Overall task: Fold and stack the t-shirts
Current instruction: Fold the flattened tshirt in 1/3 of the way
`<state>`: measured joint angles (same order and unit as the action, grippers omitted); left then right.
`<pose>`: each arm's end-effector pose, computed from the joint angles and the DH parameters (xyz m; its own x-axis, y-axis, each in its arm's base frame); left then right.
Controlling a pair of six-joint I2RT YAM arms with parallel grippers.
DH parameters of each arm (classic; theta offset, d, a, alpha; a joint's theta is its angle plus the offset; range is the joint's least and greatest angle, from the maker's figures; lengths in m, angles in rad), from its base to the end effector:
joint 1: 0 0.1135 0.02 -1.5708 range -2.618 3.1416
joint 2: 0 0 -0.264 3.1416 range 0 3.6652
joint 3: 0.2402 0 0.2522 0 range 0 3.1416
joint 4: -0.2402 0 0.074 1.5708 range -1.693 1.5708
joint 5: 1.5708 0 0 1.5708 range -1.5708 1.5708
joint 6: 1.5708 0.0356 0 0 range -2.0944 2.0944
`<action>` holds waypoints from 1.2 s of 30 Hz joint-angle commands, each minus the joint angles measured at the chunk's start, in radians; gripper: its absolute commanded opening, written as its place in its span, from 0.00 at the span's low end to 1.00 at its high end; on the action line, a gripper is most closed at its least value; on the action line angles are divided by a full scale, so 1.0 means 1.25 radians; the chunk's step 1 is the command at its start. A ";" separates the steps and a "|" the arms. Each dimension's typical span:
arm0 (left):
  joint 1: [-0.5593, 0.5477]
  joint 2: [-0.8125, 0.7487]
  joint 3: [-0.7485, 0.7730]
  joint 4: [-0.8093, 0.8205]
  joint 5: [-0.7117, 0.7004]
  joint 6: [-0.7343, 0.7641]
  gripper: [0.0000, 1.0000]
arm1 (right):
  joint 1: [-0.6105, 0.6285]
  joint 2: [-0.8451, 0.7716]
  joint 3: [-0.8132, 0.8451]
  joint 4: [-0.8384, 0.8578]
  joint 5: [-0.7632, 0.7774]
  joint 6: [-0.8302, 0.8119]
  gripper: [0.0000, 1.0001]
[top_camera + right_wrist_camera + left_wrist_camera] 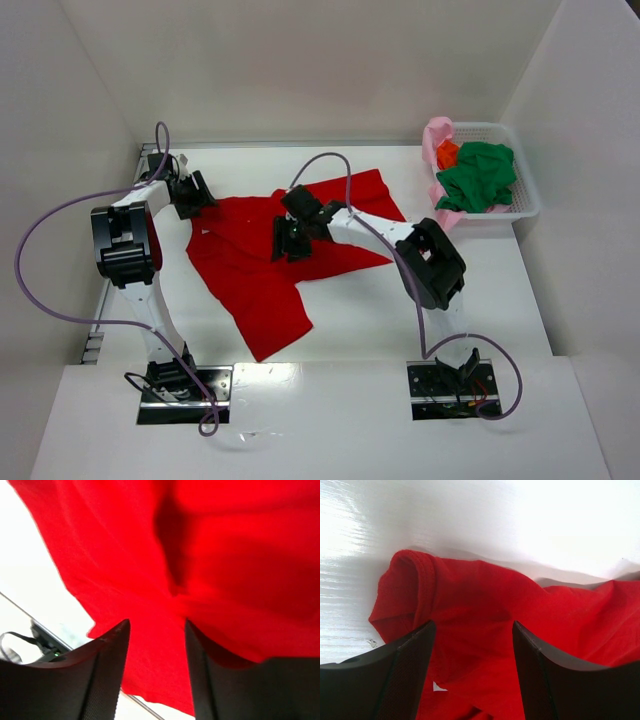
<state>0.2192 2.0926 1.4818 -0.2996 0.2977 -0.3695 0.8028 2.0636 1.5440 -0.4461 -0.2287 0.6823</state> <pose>0.4444 0.0883 0.1657 -0.7072 -0.5113 -0.4884 -0.3085 0.8446 -0.4376 0.3062 0.3287 0.1872 -0.9417 -0.0910 -0.3239 -0.2530 0.8262 0.5034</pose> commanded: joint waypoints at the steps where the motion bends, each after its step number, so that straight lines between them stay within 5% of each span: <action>1: 0.004 0.035 0.007 -0.025 -0.021 0.019 0.72 | 0.006 -0.033 0.085 -0.017 0.033 -0.012 0.55; 7: 0.004 0.035 0.007 -0.025 0.002 0.027 0.72 | 0.050 -0.051 0.186 0.003 0.011 -0.033 0.64; 15: 0.004 0.035 0.007 -0.025 0.020 0.027 0.72 | 0.133 0.163 0.424 -0.087 0.061 -0.090 0.76; 25: 0.004 0.035 0.007 -0.025 0.020 0.027 0.72 | 0.152 0.295 0.524 -0.170 0.229 -0.125 0.74; 36: 0.004 0.043 0.007 -0.025 0.020 0.027 0.72 | 0.159 0.360 0.634 -0.184 0.252 -0.142 0.66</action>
<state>0.2195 2.0949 1.4845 -0.3019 0.3222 -0.3649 0.9962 2.4794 2.2761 -0.6518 0.0536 0.5262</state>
